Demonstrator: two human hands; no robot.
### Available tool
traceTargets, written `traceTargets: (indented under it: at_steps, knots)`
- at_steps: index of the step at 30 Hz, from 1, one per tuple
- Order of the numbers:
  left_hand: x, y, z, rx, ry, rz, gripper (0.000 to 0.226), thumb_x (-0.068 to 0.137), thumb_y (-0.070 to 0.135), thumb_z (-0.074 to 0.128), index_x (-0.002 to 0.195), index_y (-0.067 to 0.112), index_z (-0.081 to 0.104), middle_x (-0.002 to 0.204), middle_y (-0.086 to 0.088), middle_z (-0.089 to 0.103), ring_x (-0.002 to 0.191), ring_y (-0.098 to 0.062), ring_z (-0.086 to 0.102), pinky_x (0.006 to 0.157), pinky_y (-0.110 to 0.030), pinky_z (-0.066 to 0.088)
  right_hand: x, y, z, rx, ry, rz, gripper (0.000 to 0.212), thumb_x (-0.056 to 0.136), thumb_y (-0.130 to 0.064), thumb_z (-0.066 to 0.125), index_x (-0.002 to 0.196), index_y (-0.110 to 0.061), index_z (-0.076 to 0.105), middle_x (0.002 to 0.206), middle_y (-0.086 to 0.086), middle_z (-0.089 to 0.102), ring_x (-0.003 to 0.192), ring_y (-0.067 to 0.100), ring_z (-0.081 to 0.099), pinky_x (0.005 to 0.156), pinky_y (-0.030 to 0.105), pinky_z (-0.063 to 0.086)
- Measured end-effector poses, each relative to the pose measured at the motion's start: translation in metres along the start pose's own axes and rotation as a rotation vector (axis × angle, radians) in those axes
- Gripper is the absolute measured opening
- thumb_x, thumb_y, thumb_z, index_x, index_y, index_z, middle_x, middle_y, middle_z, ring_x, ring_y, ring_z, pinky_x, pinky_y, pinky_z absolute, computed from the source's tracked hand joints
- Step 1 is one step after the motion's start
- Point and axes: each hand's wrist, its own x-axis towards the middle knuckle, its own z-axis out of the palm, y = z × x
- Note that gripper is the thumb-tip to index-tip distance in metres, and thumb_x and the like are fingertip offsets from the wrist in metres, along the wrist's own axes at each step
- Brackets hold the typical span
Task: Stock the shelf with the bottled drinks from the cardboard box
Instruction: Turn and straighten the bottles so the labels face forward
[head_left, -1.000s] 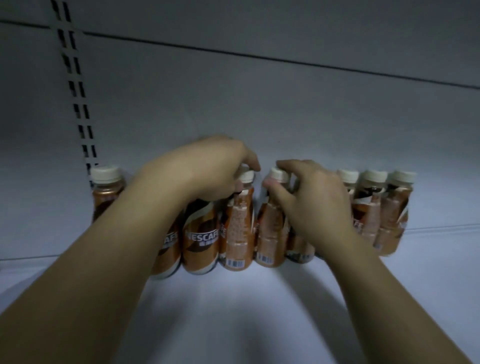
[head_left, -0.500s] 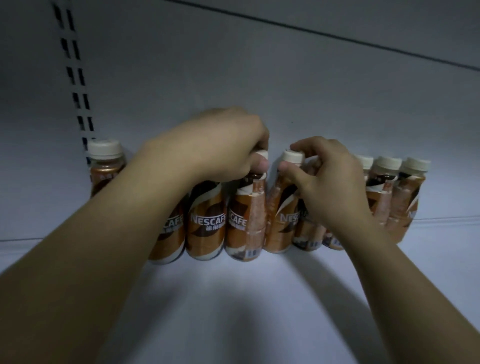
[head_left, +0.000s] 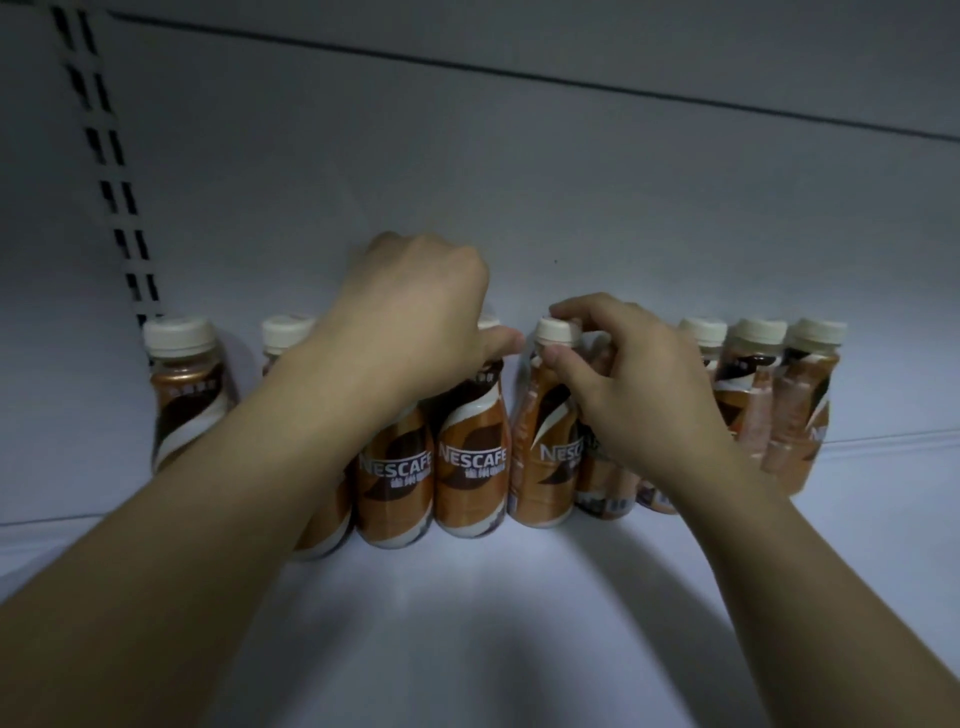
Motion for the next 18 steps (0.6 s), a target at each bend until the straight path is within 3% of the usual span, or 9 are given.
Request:
traceTargets:
  at_steps: [3,6,12,18]
  knots:
    - [-0.002,-0.002,0.001,0.025,0.004,0.046,0.055,0.077,0.070,0.052,0.087,0.018,0.064,0.075,-0.002,0.061,0.072,-0.024,0.057,0.073,-0.037,0.046,0.000,0.002,0.000,0.005,-0.013,-0.003,0.039,0.091,-0.034,0.063,0.130,-0.028,0.059,0.115,-0.005,0.069,0.087,0.002,0.054,0.069,0.007,0.035]
    - [-0.003,-0.004,-0.004,0.000,-0.054,0.095,0.056,0.070,0.068,0.063,0.109,0.029,0.060,0.093,0.003,0.067,0.087,-0.022,0.059,0.080,-0.035,0.035,-0.001,0.001,0.002,-0.004,0.010,-0.002,0.043,0.091,-0.035,0.062,0.133,-0.029,0.057,0.120,-0.003,0.069,0.095,0.007,0.060,0.080,0.017,0.040]
    - [-0.004,0.003,-0.002,-0.020,-0.030,0.024,0.047,0.069,0.063,0.069,0.100,0.029,0.065,0.092,0.003,0.068,0.088,-0.021,0.058,0.077,-0.035,0.035,-0.005,-0.005,0.013,0.042,0.124,0.050,0.041,0.089,-0.034,0.065,0.128,-0.024,0.062,0.117,0.004,0.069,0.101,0.019,0.064,0.089,0.035,0.052]
    - [-0.004,0.006,0.005,0.014,0.024,-0.029,0.046,0.071,0.064,0.065,0.098,0.027,0.067,0.086,0.002,0.067,0.084,-0.022,0.056,0.073,-0.034,0.033,-0.007,-0.004,0.019,0.069,0.154,0.070,0.040,0.090,-0.034,0.064,0.128,-0.023,0.062,0.118,0.003,0.067,0.097,0.012,0.060,0.082,0.021,0.041]
